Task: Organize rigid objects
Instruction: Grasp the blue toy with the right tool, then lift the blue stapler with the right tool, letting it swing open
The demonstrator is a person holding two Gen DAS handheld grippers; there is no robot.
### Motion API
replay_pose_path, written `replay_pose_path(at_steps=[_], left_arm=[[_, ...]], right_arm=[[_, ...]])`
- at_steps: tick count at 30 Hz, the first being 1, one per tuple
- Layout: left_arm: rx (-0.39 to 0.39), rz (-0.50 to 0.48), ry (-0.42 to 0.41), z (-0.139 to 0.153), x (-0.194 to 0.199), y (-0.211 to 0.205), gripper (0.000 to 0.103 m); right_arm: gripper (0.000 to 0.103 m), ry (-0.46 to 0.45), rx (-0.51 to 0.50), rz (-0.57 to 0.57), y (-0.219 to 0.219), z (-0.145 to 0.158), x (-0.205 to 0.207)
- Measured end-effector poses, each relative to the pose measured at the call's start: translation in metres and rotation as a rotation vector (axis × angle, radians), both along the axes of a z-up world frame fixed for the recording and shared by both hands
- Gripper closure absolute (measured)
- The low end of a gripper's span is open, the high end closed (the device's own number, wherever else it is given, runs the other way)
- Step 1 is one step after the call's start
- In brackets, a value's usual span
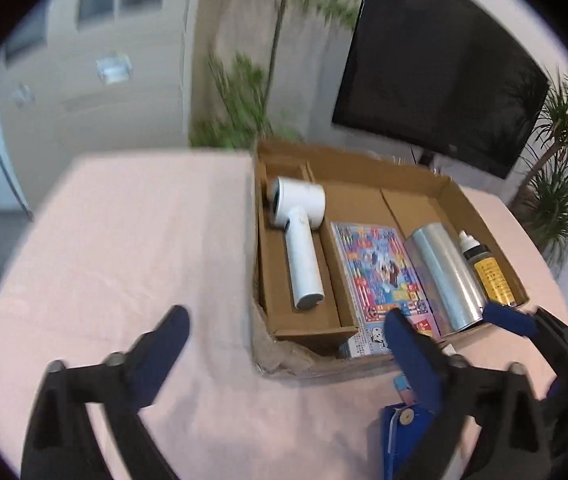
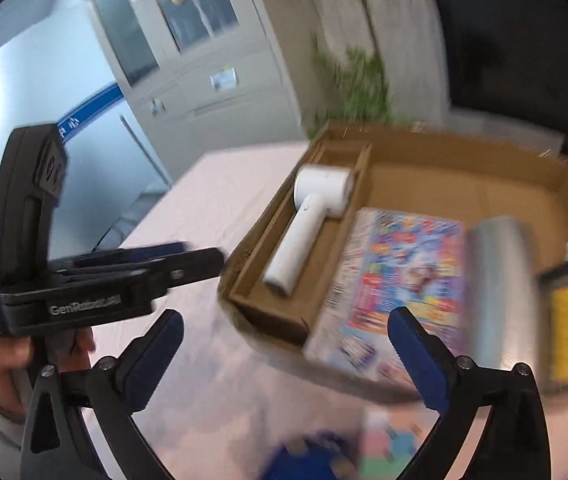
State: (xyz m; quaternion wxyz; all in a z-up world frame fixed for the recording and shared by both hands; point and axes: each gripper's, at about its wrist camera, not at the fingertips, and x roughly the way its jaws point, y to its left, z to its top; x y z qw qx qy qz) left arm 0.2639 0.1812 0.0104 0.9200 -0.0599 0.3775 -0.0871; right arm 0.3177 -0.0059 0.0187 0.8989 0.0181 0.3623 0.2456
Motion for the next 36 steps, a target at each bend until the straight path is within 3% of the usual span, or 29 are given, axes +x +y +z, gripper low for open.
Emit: replay_pose_path(at_steps=[2, 7, 12, 14, 17, 19, 21, 23, 27, 31, 36], left_arm=[[-0.016, -0.035, -0.024, -0.001, -0.016, -0.009, 0.004], [-0.058, -0.063, 0.067, -0.034, -0.035, -0.028, 0.004], [-0.15, -0.137, 0.189, -0.078, -0.056, -0.048, 0.004], [-0.222, -0.157, 0.285, -0.098, -0.06, -0.055, 0.005], [-0.335, -0.207, 0.385, -0.118, -0.062, -0.064, 0.02], [-0.405, -0.222, 0.43, -0.128, -0.065, -0.069, 0.044], [-0.45, -0.226, 0.441, -0.13, -0.07, -0.072, 0.055], [-0.42, -0.224, 0.429, -0.122, -0.082, -0.078, 0.061], [-0.439, -0.219, 0.45, -0.122, -0.102, -0.099, 0.061], [-0.514, -0.276, 0.463, -0.122, -0.12, -0.129, 0.061], [-0.548, -0.203, 0.421, -0.12, -0.132, -0.106, 0.061]], right_arm=[[0.0, 0.003, -0.012, 0.0, -0.01, -0.009, -0.025], [0.001, 0.065, -0.016, 0.082, -0.022, -0.035, -0.075], [0.001, 0.11, -0.003, 0.109, -0.046, -0.066, -0.115], [0.001, 0.151, 0.006, 0.113, -0.049, -0.08, -0.125], [0.002, 0.154, 0.01, 0.126, -0.045, -0.086, -0.135], [0.006, 0.153, 0.009, 0.14, -0.04, -0.089, -0.136], [0.011, 0.153, -0.005, 0.141, -0.037, -0.093, -0.138], [0.012, 0.157, -0.001, 0.145, -0.04, -0.094, -0.14], [0.013, 0.153, -0.019, 0.144, -0.056, -0.09, -0.154], [0.013, 0.183, -0.006, 0.116, -0.075, -0.092, -0.165], [0.015, 0.109, -0.12, 0.119, -0.072, -0.093, -0.177]])
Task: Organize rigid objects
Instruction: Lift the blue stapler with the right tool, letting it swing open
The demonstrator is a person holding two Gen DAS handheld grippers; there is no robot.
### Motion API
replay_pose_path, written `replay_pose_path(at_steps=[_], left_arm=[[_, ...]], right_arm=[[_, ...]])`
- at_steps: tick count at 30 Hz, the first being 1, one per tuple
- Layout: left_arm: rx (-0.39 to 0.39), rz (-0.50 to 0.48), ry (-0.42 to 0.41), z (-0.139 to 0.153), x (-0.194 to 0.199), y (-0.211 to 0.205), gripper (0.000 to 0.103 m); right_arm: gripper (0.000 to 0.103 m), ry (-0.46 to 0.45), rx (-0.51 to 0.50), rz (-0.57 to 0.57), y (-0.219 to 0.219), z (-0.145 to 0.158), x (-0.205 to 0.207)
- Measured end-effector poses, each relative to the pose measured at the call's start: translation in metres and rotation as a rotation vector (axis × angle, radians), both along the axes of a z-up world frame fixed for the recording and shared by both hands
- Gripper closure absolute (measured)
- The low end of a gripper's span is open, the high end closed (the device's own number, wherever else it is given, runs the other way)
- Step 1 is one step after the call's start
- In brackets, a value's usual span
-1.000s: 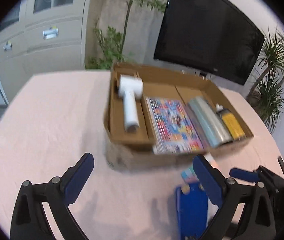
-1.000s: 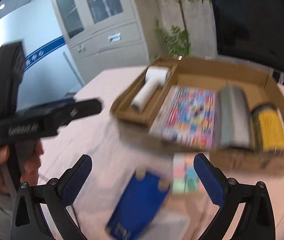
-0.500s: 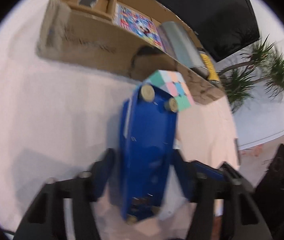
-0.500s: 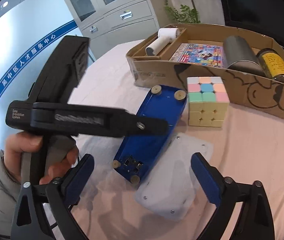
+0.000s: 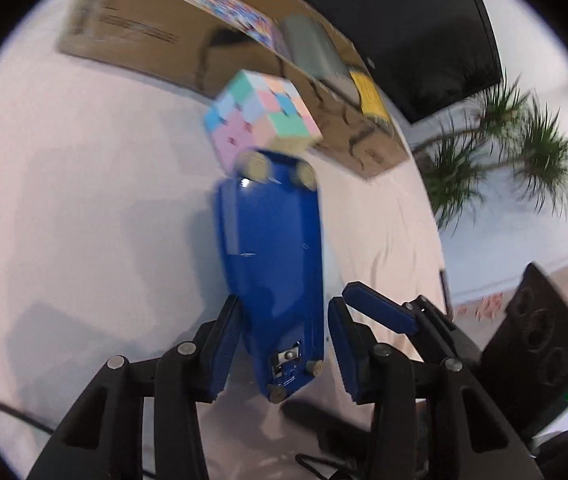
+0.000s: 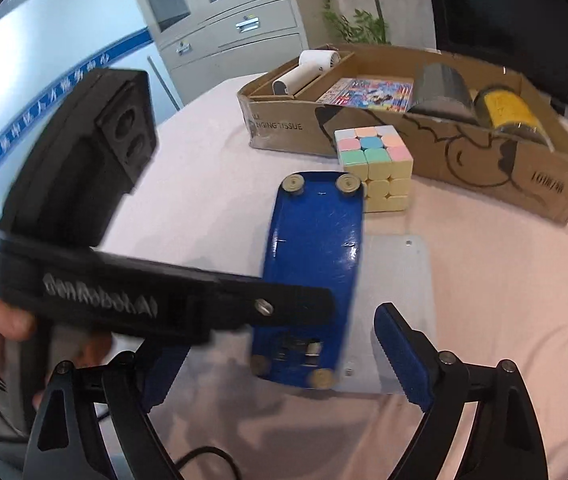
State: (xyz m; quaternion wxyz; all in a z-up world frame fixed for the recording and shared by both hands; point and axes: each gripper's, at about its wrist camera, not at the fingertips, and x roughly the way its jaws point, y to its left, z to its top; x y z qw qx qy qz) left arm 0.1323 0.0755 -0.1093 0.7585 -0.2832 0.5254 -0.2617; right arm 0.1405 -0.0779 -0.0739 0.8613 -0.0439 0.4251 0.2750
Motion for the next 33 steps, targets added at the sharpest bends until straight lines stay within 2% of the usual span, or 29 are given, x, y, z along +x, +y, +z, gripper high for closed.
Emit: replay_pose_path(at_steps=[3, 6, 8, 10, 15, 18, 21, 23, 25, 29, 31, 32, 33], left_arm=[[0.015, 0.059, -0.025, 0.009, -0.012, 0.027, 0.061], [0.017, 0.101, -0.036, 0.01, -0.02, 0.047, 0.061], [0.014, 0.126, -0.032, 0.008, -0.025, 0.053, 0.061], [0.02, 0.143, -0.024, 0.004, -0.029, 0.059, 0.061], [0.013, 0.154, -0.027, 0.002, -0.037, 0.065, 0.061], [0.016, 0.166, -0.024, 0.001, -0.04, 0.074, 0.061], [0.019, 0.169, -0.026, 0.0, -0.041, 0.077, 0.061], [0.021, 0.172, -0.025, -0.001, -0.042, 0.078, 0.061], [0.02, 0.177, -0.023, -0.002, -0.043, 0.081, 0.061], [0.024, 0.19, -0.022, -0.002, -0.043, 0.084, 0.061], [0.028, 0.2, -0.025, -0.001, -0.041, 0.086, 0.061], [0.027, 0.205, -0.026, -0.001, -0.041, 0.087, 0.061], [0.027, 0.209, -0.026, 0.0, -0.04, 0.088, 0.061]], right_arm=[[0.025, -0.014, -0.06, 0.007, 0.009, -0.005, 0.002], [0.024, -0.002, -0.055, 0.033, 0.022, -0.006, -0.001], [0.026, -0.035, -0.113, 0.027, 0.035, -0.01, -0.002], [0.037, -0.061, -0.163, 0.013, 0.043, -0.014, -0.002], [0.046, -0.184, -0.329, 0.018, 0.067, -0.02, -0.015], [0.055, -0.184, -0.391, 0.026, 0.076, -0.03, -0.017], [0.055, -0.203, -0.388, 0.032, 0.078, -0.031, -0.019], [0.056, -0.166, -0.312, 0.037, 0.073, -0.027, -0.015], [0.056, -0.176, -0.301, 0.05, 0.072, -0.025, -0.017], [0.056, -0.291, -0.385, 0.118, 0.084, -0.023, -0.031], [0.056, -0.446, -0.559, 0.18, 0.098, -0.031, -0.047], [0.057, -0.543, -0.669, 0.246, 0.106, -0.04, -0.059], [0.057, -0.585, -0.708, 0.293, 0.109, -0.045, -0.068]])
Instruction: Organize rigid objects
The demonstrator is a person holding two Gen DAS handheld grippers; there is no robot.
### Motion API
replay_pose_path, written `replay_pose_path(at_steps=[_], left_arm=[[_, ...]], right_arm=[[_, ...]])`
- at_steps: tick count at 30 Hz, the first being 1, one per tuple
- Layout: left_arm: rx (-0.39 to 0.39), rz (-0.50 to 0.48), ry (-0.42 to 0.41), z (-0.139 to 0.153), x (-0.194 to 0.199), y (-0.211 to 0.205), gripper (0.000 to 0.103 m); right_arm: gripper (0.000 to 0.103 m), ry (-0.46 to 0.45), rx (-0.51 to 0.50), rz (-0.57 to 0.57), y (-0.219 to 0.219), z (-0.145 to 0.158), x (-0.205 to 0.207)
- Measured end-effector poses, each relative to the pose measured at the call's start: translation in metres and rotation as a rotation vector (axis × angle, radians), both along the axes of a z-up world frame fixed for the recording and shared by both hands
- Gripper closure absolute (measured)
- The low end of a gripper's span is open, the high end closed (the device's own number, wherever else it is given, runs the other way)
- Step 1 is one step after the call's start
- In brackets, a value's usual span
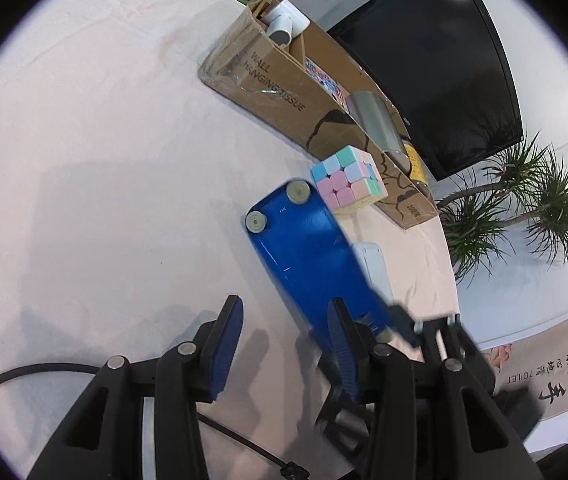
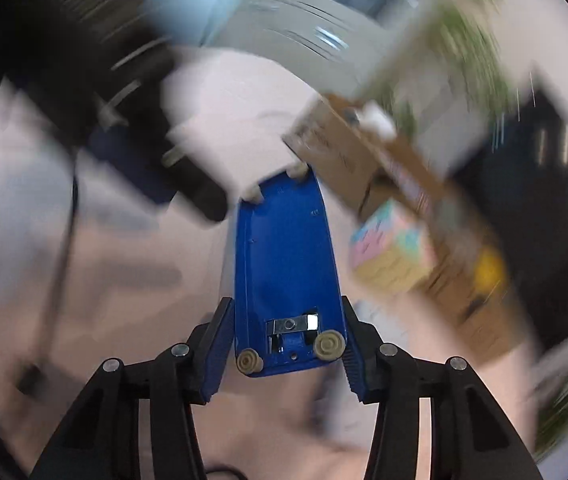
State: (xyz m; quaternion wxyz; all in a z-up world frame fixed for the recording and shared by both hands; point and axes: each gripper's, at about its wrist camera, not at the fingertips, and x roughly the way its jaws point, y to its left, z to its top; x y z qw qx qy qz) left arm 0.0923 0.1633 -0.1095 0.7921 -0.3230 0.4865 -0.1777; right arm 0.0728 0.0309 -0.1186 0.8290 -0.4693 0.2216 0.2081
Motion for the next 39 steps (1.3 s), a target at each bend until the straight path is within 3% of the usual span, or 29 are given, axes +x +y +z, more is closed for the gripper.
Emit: replay_pose_path(at_steps=[1, 2, 3, 5, 6, 8, 10, 12, 16, 17, 20, 23, 27, 30, 32, 33, 34, 35, 36, 39], left_arm=[[0.003, 0.002, 0.001, 0.0, 0.001, 0.001, 0.061], [0.006, 0.004, 0.003, -0.001, 0.002, 0.002, 0.061], [0.009, 0.004, 0.006, -0.001, 0.003, 0.001, 0.06], [0.012, 0.003, 0.007, -0.003, 0.004, 0.0, 0.058], [0.012, 0.001, 0.01, -0.003, 0.004, -0.001, 0.058], [0.016, -0.006, 0.016, -0.005, 0.006, -0.006, 0.058], [0.019, -0.011, 0.02, -0.006, 0.009, -0.008, 0.058], [0.018, -0.016, 0.017, -0.006, 0.01, -0.009, 0.058], [0.034, -0.002, 0.015, -0.008, 0.014, -0.005, 0.058], [0.03, 0.003, 0.02, -0.01, 0.014, -0.003, 0.058], [0.021, 0.011, 0.027, -0.012, 0.014, 0.0, 0.058], [0.025, 0.012, 0.018, -0.009, 0.013, 0.0, 0.058], [0.029, 0.039, 0.004, -0.005, 0.013, 0.008, 0.058], [0.019, 0.062, 0.012, -0.005, 0.014, 0.017, 0.058], [0.018, 0.065, 0.028, -0.009, 0.015, 0.021, 0.058], [0.02, 0.061, 0.044, -0.011, 0.014, 0.02, 0.058], [0.02, 0.055, 0.053, -0.013, 0.015, 0.02, 0.058], [0.017, 0.047, 0.06, -0.014, 0.016, 0.019, 0.058], [0.013, 0.041, 0.063, -0.016, 0.015, 0.018, 0.058], [0.004, 0.026, 0.079, -0.021, 0.016, 0.012, 0.049]], right_arm=[[0.055, 0.006, -0.012, 0.034, 0.0, -0.001, -0.006], [0.046, 0.052, 0.043, 0.063, -0.006, 0.006, -0.011], [0.03, 0.103, 0.117, 0.076, -0.013, 0.015, -0.013], [0.012, 0.245, 0.332, 0.052, -0.034, 0.039, -0.005], [0.01, 0.334, 0.454, 0.015, -0.048, 0.049, 0.007], [0.011, 0.475, 0.607, -0.073, -0.064, 0.055, 0.032], [0.022, 0.567, 0.676, -0.119, -0.069, 0.052, 0.049], [0.041, 0.568, 0.66, -0.143, -0.063, 0.047, 0.055], [0.056, 0.548, 0.63, -0.224, -0.058, 0.042, 0.069], [0.067, 0.54, 0.604, -0.246, -0.056, 0.04, 0.073], [0.068, 0.493, 0.555, -0.227, -0.049, 0.037, 0.068], [0.07, 0.332, 0.411, -0.19, -0.036, 0.035, 0.055], [0.071, -0.084, 0.036, -0.132, -0.011, 0.014, 0.025], [0.071, -0.234, -0.142, -0.08, 0.003, -0.008, 0.003], [0.067, -0.293, -0.166, 0.019, 0.01, -0.013, -0.022], [0.06, -0.252, -0.128, 0.067, 0.009, -0.008, -0.03], [0.052, -0.128, -0.023, 0.107, 0.005, 0.007, -0.034], [0.033, -0.046, 0.073, 0.1, -0.002, 0.02, -0.032], [0.028, 0.005, 0.156, 0.084, -0.009, 0.032, -0.028], [0.028, 0.222, 0.391, 0.002, -0.036, 0.063, 0.007]])
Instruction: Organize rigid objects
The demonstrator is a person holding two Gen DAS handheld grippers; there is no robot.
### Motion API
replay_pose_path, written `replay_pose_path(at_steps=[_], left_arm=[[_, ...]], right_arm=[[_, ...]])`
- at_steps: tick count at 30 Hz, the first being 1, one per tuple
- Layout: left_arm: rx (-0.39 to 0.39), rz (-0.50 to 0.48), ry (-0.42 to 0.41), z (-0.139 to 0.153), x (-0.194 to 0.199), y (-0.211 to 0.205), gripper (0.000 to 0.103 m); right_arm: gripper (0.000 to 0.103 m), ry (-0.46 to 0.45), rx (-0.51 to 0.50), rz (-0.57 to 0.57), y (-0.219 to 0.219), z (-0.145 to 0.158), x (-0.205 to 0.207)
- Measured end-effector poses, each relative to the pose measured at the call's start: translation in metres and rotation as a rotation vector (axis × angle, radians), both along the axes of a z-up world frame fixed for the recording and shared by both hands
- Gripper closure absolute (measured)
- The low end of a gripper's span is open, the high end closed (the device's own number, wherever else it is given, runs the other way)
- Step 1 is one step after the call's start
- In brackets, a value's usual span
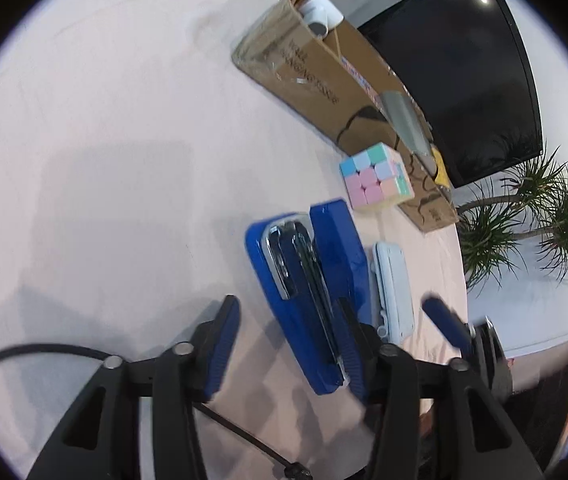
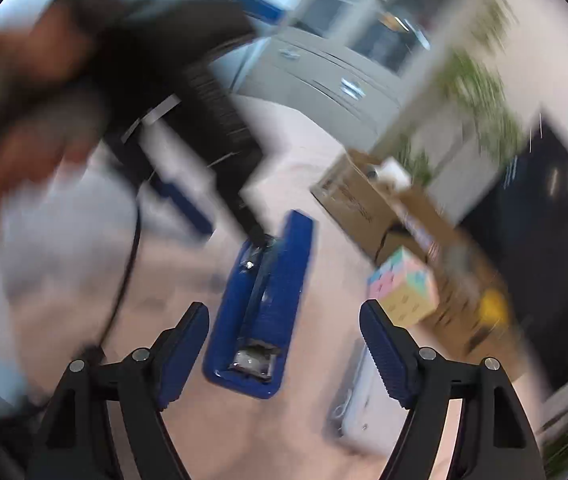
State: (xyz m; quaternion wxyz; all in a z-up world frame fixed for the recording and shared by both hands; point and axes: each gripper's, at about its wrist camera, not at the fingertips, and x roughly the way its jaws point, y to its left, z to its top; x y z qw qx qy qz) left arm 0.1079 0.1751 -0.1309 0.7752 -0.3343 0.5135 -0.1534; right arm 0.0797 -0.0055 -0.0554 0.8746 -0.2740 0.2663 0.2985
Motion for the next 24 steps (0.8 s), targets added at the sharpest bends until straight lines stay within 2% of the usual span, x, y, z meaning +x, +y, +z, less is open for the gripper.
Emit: replay_pose_path(at_steps=[2, 4, 5, 6, 7, 9, 10, 13, 15, 16, 18, 21, 24], left_arm=[[-0.009, 0.001, -0.005, -0.001, 0.0, -0.003, 0.048], [-0.009, -0.001, -0.002, 0.0, 0.002, -0.005, 0.048], [-0.016, -0.001, -0.001, 0.001, 0.002, -0.004, 0.048], [-0.022, -0.002, 0.001, 0.0, 0.002, -0.004, 0.048], [-0.03, -0.006, 0.006, -0.001, 0.002, -0.004, 0.048], [-0.061, 0.004, 0.006, -0.004, 0.0, -0.003, 0.044], [-0.078, 0.012, 0.002, -0.004, 0.0, -0.003, 0.039], [-0.106, 0.02, 0.003, -0.005, 0.001, -0.006, 0.035], [-0.118, 0.001, 0.002, -0.005, 0.003, -0.011, 0.039], [-0.123, -0.017, 0.006, -0.006, 0.005, -0.015, 0.046], [-0.092, -0.042, 0.004, -0.005, 0.008, -0.022, 0.048], [-0.073, -0.058, -0.017, 0.003, 0.013, -0.025, 0.049], [-0.053, -0.077, -0.069, 0.025, 0.021, -0.028, 0.049]], right_arm=[[0.029, 0.152, 0.086, -0.014, -0.007, 0.006, 0.021], [0.043, 0.281, 0.117, 0.005, -0.004, -0.001, 0.038], [0.058, 0.343, 0.11, 0.006, 0.0, -0.009, 0.046], [0.071, 0.384, 0.093, -0.001, 0.004, -0.015, 0.049], [0.073, 0.365, 0.105, -0.007, 0.005, -0.016, 0.046], [0.077, 0.397, 0.126, -0.053, 0.005, -0.016, 0.046], [0.078, 0.436, 0.171, -0.089, 0.001, -0.015, 0.052], [0.078, 0.568, 0.309, -0.175, -0.009, -0.012, 0.057], [0.078, 0.65, 0.389, -0.205, -0.014, -0.012, 0.057], [0.078, 0.683, 0.418, -0.212, -0.015, -0.016, 0.059], [0.078, 0.747, 0.474, -0.217, -0.016, -0.019, 0.059], [0.078, 0.742, 0.487, -0.235, -0.015, -0.015, 0.056], [0.078, 0.702, 0.51, -0.242, -0.016, -0.003, 0.058]])
